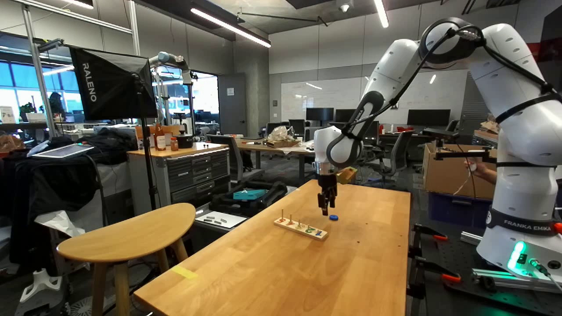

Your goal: Pick up the lid from the holder and put it on the table.

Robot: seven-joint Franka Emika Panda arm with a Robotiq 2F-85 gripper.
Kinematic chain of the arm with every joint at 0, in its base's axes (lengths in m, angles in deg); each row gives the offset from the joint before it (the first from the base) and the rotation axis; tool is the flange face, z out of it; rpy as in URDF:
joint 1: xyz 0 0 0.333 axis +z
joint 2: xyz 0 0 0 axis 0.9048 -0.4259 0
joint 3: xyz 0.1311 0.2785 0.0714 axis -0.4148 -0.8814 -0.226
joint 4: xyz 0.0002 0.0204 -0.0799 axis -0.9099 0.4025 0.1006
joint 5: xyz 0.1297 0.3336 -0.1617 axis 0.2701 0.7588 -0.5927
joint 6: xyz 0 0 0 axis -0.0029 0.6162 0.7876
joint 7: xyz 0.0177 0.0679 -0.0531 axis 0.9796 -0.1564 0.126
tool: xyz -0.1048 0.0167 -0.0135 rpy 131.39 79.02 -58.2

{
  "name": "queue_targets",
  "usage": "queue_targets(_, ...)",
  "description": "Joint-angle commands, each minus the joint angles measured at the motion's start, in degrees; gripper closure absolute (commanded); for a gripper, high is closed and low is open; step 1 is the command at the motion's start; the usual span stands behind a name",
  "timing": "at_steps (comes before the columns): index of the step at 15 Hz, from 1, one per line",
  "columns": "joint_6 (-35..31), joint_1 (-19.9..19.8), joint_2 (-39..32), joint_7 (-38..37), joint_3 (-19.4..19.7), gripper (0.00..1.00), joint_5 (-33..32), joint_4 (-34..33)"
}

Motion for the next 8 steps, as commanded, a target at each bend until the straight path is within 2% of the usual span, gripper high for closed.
queue_targets(1,7.3,0.6,10.8,2.8,-3.1,0.0,1.5,2.0)
queue_targets(3,11.9,0.7,15.9,3.9,-4.7,0.0,2.5,1.9)
queue_targets(8,29.1,0.5,29.6,4.5,-5.3,0.0,4.5,0.5)
